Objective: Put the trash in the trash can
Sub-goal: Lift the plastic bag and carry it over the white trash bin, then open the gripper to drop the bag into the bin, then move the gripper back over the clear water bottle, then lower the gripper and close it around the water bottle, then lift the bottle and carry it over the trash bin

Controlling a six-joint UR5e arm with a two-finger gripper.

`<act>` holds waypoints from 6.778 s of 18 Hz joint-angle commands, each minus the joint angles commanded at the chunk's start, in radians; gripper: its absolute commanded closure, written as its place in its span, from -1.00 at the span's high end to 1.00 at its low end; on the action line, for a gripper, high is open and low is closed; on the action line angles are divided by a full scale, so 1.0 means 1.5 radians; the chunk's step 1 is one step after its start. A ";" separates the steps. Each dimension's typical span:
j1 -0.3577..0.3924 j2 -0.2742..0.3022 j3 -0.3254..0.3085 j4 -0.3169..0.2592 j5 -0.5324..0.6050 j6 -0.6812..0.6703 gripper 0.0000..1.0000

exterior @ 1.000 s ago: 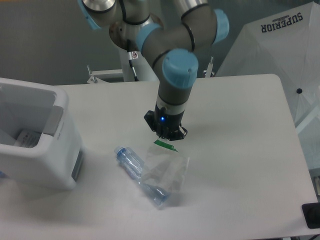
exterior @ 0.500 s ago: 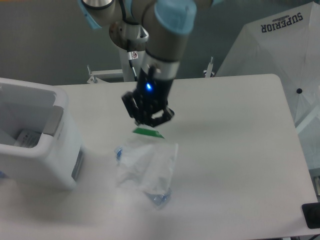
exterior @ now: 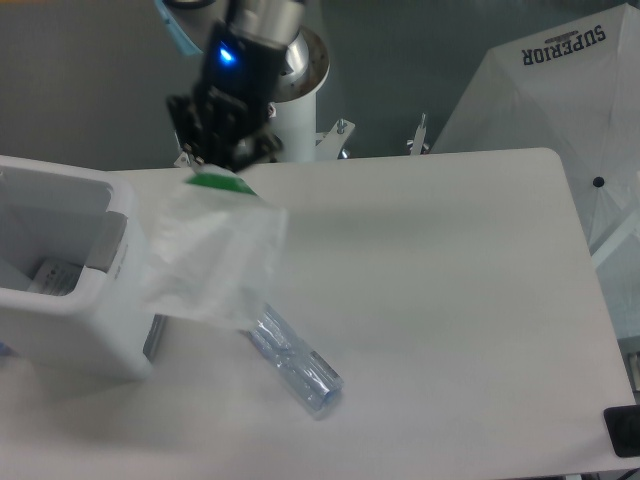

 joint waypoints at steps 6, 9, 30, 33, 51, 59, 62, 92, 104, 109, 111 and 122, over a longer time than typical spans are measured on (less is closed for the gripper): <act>-0.064 0.003 -0.018 0.003 0.004 0.000 -1.00; -0.087 0.003 -0.029 0.006 0.005 0.003 -1.00; -0.129 0.001 -0.047 0.014 0.009 0.038 1.00; -0.128 0.002 -0.043 0.013 0.009 0.037 1.00; 0.111 -0.109 -0.039 0.007 0.025 -0.022 1.00; 0.116 -0.270 0.045 0.003 0.153 -0.151 1.00; 0.109 -0.324 0.094 0.001 0.155 -0.216 1.00; 0.006 -0.584 0.265 -0.164 0.327 -0.487 1.00; -0.003 -0.590 0.266 -0.160 0.327 -0.490 0.11; -0.003 -0.588 0.276 -0.155 0.326 -0.490 0.11; -0.003 -0.580 0.280 -0.153 0.325 -0.489 0.11; -0.003 -0.466 0.306 0.015 0.246 -0.484 0.11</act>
